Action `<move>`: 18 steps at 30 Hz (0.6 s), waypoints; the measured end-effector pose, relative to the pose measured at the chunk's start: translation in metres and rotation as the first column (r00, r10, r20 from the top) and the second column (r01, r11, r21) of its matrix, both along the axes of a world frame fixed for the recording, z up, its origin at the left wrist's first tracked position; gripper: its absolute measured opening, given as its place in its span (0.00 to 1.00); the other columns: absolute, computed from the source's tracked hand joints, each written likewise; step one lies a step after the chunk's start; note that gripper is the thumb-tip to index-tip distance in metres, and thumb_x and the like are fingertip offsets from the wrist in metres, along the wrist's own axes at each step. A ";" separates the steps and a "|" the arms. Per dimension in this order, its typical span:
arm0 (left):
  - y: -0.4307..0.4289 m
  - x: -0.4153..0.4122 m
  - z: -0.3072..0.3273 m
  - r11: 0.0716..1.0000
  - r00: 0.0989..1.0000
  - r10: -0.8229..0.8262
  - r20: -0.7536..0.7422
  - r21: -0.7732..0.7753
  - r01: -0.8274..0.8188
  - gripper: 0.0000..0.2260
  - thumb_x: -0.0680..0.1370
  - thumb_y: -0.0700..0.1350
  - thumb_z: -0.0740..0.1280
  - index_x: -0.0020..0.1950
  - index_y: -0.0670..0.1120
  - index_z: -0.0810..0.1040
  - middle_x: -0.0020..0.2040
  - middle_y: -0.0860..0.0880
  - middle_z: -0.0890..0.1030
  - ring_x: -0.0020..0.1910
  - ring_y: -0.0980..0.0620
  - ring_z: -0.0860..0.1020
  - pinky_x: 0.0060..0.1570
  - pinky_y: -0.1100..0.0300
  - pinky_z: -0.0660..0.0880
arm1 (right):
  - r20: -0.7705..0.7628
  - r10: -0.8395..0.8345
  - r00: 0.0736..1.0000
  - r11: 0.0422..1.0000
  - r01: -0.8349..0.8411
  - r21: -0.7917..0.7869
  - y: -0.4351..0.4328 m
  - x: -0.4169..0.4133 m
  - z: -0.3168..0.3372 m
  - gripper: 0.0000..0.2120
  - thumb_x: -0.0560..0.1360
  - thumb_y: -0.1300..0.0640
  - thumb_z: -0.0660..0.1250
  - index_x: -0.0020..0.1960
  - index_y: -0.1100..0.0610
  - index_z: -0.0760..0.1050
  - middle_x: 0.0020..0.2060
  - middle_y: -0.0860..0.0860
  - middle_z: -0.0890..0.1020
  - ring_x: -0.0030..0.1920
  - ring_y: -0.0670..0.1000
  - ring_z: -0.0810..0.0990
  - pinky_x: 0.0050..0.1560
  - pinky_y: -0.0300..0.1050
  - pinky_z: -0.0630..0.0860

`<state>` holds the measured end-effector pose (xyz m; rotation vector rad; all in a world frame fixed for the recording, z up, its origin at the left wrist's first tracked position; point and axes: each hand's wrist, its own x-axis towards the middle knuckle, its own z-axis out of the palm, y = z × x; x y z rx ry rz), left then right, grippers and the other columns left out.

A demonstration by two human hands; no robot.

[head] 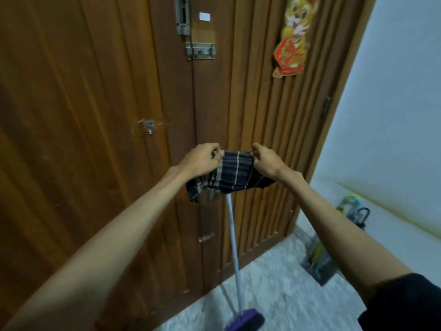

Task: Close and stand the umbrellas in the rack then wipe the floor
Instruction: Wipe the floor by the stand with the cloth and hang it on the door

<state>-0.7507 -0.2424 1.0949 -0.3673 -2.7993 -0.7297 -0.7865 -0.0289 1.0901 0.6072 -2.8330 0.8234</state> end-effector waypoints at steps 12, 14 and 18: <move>0.347 0.035 -0.040 0.893 0.897 -0.430 0.104 -0.098 0.439 0.21 0.81 0.56 0.58 0.35 0.43 0.74 0.33 0.44 0.77 0.35 0.44 0.75 0.34 0.55 0.66 | 0.014 -0.481 0.877 0.877 0.480 0.023 0.341 0.141 -0.047 0.10 0.78 0.58 0.57 0.42 0.59 0.74 0.39 0.55 0.78 0.41 0.57 0.75 0.40 0.44 0.66; 0.413 0.054 -0.053 0.867 0.872 -0.477 0.112 -0.106 0.488 0.21 0.81 0.56 0.58 0.34 0.44 0.72 0.32 0.44 0.75 0.35 0.44 0.74 0.34 0.55 0.65 | 0.045 -0.550 0.834 0.835 0.549 0.040 0.401 0.177 -0.056 0.10 0.77 0.58 0.57 0.40 0.59 0.74 0.37 0.55 0.78 0.41 0.57 0.75 0.40 0.44 0.66; 0.538 0.096 -0.088 0.797 0.801 -0.581 0.142 -0.100 0.596 0.23 0.80 0.57 0.56 0.31 0.44 0.68 0.29 0.46 0.73 0.36 0.43 0.75 0.37 0.54 0.69 | 0.090 -0.662 0.744 0.749 0.659 0.067 0.515 0.247 -0.078 0.11 0.77 0.57 0.58 0.40 0.61 0.75 0.37 0.57 0.80 0.40 0.58 0.77 0.41 0.48 0.72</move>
